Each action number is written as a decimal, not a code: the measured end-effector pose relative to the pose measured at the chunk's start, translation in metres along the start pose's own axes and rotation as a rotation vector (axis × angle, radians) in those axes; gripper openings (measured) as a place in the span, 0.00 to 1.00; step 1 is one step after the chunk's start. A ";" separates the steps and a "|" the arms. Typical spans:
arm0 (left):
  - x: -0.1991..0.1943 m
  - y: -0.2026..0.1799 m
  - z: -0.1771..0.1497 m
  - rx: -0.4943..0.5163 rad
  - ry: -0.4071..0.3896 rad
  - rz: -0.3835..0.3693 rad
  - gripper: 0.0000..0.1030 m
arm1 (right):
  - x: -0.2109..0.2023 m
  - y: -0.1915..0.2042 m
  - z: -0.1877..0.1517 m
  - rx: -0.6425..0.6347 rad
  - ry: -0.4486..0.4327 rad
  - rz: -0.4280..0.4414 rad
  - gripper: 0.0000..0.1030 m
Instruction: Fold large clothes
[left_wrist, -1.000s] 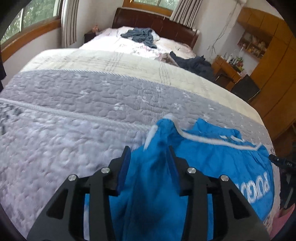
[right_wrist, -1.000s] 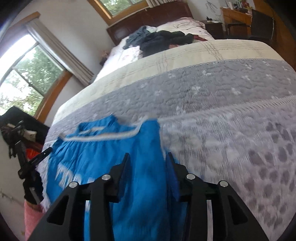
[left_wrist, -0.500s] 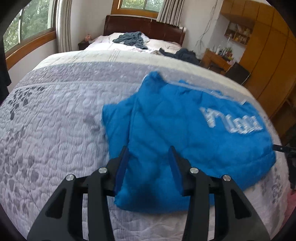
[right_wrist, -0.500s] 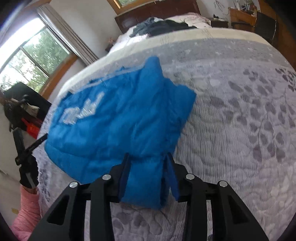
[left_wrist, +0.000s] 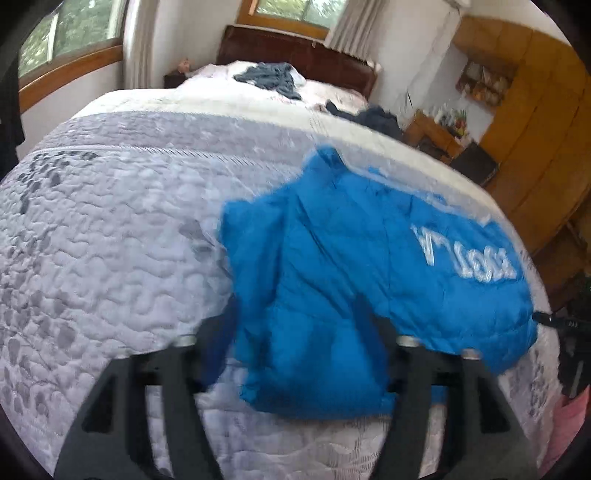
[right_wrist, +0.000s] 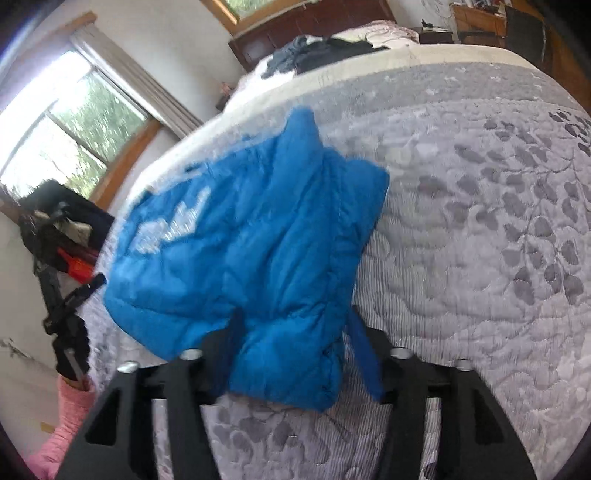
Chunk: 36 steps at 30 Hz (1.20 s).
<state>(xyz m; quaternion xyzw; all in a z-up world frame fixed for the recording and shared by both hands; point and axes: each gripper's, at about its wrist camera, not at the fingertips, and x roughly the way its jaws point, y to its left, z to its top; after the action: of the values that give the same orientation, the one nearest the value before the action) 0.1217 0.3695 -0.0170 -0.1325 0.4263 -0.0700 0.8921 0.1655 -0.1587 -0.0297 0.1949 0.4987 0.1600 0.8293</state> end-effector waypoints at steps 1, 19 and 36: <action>-0.001 0.005 0.002 -0.015 -0.001 0.001 0.73 | -0.004 -0.003 0.002 0.010 -0.017 0.008 0.70; 0.093 0.016 0.024 -0.130 0.219 -0.347 0.80 | 0.051 -0.049 0.035 0.157 0.045 0.225 0.84; 0.081 -0.023 0.034 -0.126 0.175 -0.238 0.25 | 0.052 -0.016 0.043 0.117 -0.004 0.277 0.27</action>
<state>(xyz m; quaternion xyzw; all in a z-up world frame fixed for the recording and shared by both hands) 0.1988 0.3342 -0.0500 -0.2311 0.4872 -0.1598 0.8269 0.2287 -0.1560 -0.0588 0.3103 0.4738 0.2431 0.7875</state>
